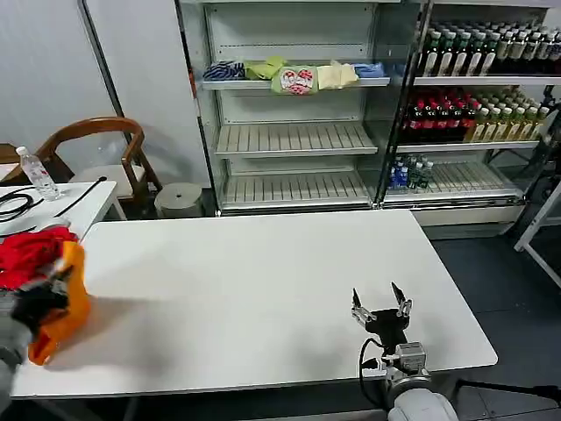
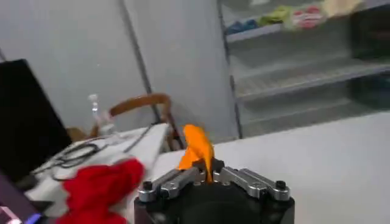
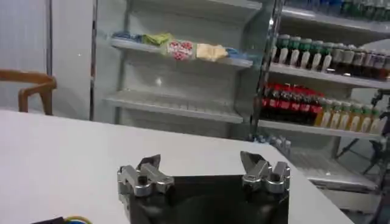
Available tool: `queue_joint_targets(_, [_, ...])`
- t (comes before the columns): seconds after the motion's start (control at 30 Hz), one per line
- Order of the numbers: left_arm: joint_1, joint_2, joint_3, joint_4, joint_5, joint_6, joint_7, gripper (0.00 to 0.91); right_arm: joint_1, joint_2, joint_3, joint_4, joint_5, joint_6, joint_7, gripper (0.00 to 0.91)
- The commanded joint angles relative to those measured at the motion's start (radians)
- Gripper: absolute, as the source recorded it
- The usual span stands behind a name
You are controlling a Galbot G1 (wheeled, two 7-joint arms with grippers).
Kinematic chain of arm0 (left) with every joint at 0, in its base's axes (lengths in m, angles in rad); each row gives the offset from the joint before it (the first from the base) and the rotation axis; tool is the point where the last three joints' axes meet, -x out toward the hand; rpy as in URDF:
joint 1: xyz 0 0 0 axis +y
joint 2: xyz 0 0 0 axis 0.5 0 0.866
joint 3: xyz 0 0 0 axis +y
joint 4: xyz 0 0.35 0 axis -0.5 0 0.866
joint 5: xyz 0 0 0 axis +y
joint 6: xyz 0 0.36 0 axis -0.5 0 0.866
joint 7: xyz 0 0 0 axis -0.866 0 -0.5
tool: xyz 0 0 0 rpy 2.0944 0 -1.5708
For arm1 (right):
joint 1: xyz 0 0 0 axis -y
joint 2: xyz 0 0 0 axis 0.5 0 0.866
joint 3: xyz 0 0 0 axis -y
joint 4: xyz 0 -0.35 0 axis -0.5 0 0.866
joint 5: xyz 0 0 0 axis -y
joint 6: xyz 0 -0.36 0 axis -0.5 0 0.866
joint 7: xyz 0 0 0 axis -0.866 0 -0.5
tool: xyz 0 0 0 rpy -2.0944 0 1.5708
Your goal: Fold and organize the clothes.
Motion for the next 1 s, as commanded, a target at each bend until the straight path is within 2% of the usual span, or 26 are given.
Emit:
queue_joint_targets(0.03, [-0.156, -0.384, 0.827, -0.092, 0.485, -0.093, 0.032, 0.01, -0.053, 0.01, 0.063, 0.01, -0.019, -0.002, 0.0, 0.907])
queue_joint_targets(0.23, [-0.278, -0.349, 0.752, 0.015, 0.446, -0.086, 0.013, 0.01, -0.094, 0.018, 0.108, 0.02, -0.026, 0.002, 0.0, 0.907])
queue_joint_targets(0.47, [-0.383, -0.399, 0.769, 0.096, 0.447, -0.078, -0.01, 0.01, -0.089, 0.018, 0.118, 0.036, -0.04, -0.009, 0.0, 0.907])
queue_joint_targets(0.73, [-0.415, -0.421, 0.797, 0.133, 0.446, -0.074, -0.01, 0.01, -0.092, 0.013, 0.15, 0.043, -0.036, -0.013, -0.001, 0.907])
queue_joint_targets(1.0, [-0.429, -0.486, 0.803, 0.142, 0.38, -0.036, -0.031, 0.01, -0.077, 0.001, 0.158, 0.045, -0.031, -0.02, -0.003, 0.907])
